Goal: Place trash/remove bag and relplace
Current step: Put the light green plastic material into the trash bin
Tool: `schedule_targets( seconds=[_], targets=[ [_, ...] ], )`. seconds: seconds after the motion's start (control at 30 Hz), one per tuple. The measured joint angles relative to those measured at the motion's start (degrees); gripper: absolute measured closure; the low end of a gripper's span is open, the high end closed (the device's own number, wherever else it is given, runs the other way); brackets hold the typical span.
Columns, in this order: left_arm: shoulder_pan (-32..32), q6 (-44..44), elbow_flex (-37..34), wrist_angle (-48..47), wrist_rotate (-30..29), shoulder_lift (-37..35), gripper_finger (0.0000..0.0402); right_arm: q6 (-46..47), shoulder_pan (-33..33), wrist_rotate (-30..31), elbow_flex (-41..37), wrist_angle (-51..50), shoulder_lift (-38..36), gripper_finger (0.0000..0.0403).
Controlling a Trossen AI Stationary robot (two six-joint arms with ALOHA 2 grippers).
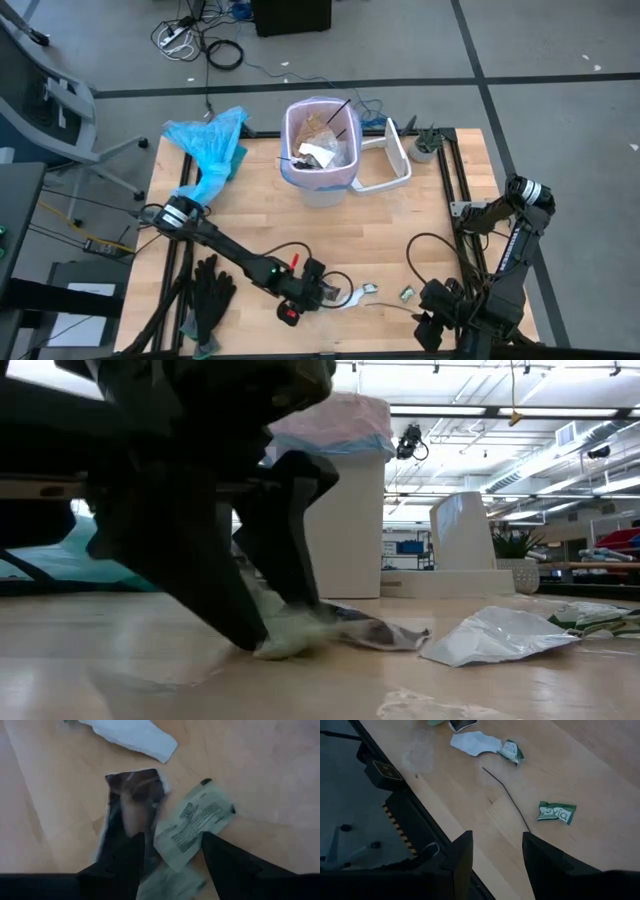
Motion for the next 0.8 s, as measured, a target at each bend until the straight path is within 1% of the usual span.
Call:
schedule_targets(
  seconds=[0.17, 0.27, 0.37, 0.53, 0.57, 0.67, 0.8],
  targets=[
    [0.15, -0.07, 1.15, -2.49, 0.11, 3.10, 0.0191, -0.42, -0.02, 0.23, 0.00, 0.52, 0.00, 0.0245],
    [0.20, -0.08, 1.23, -2.96, 1.50, 3.85, 0.0204, -0.63, -0.02, 0.28, 0.00, 0.57, -0.01, 0.0248],
    [0.21, -0.08, 1.14, -2.74, 2.18, 3.95, 0.0248, -1.34, -0.02, 0.53, 0.00, 0.56, -0.02, 0.0249],
    [0.09, -1.84, 2.33, -3.83, 3.08, 4.14, 0.0371, -3.32, -0.22, 0.71, 0.00, 0.45, -0.02, 0.0250],
    [0.11, -3.46, 2.79, -4.12, 3.02, 4.25, 0.0385, -3.67, -0.31, 0.70, 0.00, 0.37, -0.02, 0.0251],
    [0.40, -7.38, 4.77, -5.04, 2.94, 4.54, 0.0393, -4.63, -0.75, 0.73, 0.00, -0.09, -0.02, 0.0253],
    [0.47, -9.32, 10.51, -9.34, 2.11, 5.13, 0.0398, -6.12, -1.24, 1.95, 0.00, -0.56, -0.02, 0.0255]
  ],
)
